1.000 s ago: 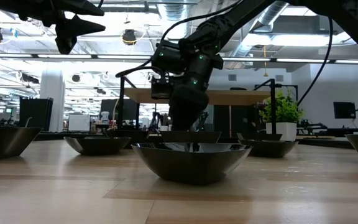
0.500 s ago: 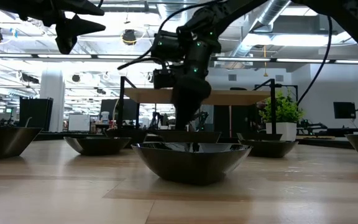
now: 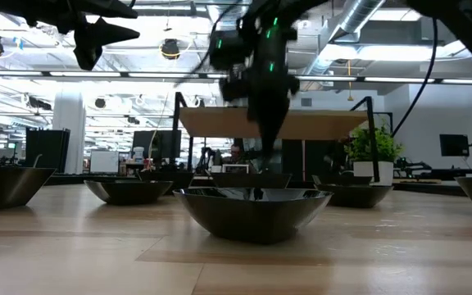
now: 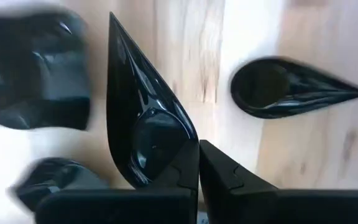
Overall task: Pick & Place Mini shaped plates
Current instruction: Stack the drop-shaped plate on top of the drop-shaped plates on the shelf
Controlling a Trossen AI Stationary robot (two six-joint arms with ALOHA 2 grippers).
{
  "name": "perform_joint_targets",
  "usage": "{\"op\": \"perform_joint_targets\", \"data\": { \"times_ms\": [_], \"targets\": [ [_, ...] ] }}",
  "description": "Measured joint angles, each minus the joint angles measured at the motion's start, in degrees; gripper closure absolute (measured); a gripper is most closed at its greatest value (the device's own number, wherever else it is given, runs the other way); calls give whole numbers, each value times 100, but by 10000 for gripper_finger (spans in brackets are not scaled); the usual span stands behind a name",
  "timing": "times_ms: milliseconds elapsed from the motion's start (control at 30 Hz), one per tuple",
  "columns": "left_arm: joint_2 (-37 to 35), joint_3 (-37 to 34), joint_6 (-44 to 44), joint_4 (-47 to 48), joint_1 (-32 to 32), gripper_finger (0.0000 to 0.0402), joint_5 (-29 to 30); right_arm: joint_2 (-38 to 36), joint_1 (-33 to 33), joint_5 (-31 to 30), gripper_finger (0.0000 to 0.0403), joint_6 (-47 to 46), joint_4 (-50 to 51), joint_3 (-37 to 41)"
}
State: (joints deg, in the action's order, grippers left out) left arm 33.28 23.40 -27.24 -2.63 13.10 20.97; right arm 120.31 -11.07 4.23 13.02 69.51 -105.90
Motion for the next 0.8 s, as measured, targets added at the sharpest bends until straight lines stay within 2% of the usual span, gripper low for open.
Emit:
{"op": "perform_joint_targets", "data": {
  "times_ms": [133, 400, 800],
  "targets": [
    [0, -2, 3, -41, -1, 257, -1, -446, 65, 349, 403, -473, -163, -121],
    [0, -2, 46, -89, -1, 257, -1, -1070, 319, 465, 403, -1343, -636, -169],
    [0, -2, 46, -130, 0, 257, -2, -2009, 129, -629, 403, -2895, -729, -154]
  ]
}}
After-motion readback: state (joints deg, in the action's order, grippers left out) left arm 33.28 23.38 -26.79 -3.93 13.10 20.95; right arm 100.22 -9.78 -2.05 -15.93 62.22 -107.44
